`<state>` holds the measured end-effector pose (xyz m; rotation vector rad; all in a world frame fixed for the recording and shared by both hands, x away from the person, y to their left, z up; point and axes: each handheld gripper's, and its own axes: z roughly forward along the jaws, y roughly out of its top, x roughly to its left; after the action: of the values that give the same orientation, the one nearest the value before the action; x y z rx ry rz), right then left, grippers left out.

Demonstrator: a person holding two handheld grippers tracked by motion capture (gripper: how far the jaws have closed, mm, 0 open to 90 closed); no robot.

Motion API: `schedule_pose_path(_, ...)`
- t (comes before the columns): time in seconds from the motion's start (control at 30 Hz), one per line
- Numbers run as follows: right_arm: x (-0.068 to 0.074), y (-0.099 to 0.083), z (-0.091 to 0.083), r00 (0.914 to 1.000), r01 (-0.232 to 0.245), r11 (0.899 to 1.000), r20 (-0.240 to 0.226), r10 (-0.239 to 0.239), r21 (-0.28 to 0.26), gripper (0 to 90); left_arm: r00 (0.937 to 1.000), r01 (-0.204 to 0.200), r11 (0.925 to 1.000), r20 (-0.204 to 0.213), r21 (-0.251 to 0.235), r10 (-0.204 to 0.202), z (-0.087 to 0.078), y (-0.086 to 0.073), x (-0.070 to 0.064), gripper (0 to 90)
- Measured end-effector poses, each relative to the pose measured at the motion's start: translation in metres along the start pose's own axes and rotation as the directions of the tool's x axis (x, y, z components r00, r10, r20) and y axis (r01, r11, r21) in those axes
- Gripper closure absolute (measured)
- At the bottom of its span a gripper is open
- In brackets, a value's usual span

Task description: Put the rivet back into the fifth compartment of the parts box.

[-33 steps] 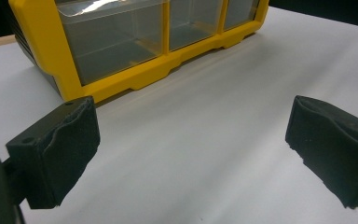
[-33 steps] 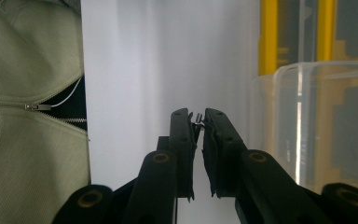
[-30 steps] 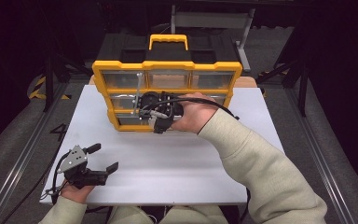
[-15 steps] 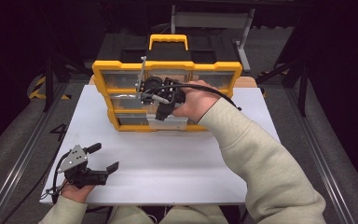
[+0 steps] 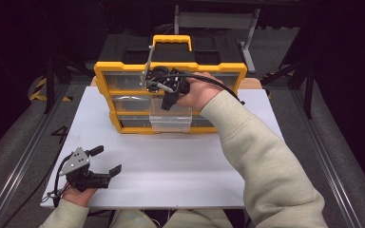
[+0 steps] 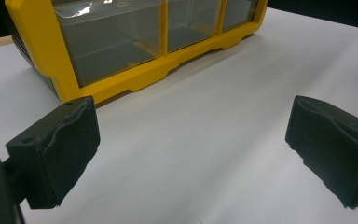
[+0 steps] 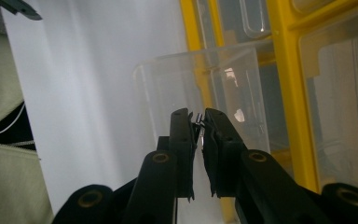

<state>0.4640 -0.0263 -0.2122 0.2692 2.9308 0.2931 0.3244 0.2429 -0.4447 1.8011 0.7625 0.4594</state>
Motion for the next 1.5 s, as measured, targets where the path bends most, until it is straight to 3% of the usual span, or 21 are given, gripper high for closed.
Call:
schedule_pose_path(0.9, -0.012, 0.0, 0.064, 0.9969, -0.017, 0.999, -0.076, 0.02, 0.048, 82.0, 1.0, -0.001, 1.0, 0.002, -0.004, 0.001, -0.001, 0.0, 0.0, 3.7)
schedule_pose_path(1.27, -0.017, 0.001, 0.072, 0.9937, -0.022, 0.998, -0.108, 0.028, 0.054, 81.7, 1.0, -0.002, 1.0, 0.007, -0.004, 0.002, 0.0, 0.0, 0.0, 3.7)
schedule_pose_path(1.33, -0.018, 0.001, 0.072, 0.9935, -0.023, 0.998, -0.11, 0.029, 0.051, 76.9, 1.0, 0.002, 1.0, 0.006, -0.005, -0.002, 0.0, 0.001, 0.0, 3.7)
schedule_pose_path(1.4, -0.024, 0.002, 0.068, 0.9922, -0.045, 0.998, -0.115, 0.049, 0.038, 65.2, 0.9997, 0.019, 0.9998, 0.015, -0.001, -0.019, 0.002, -0.001, 0.001, 3.6)
schedule_pose_path(1.5, -0.024, 0.0, 0.064, 0.9923, -0.051, 0.998, -0.112, 0.053, 0.023, 62.1, 0.9998, 0.011, 0.9999, 0.016, 0.003, -0.011, 0.001, -0.001, 0.0, 3.6)
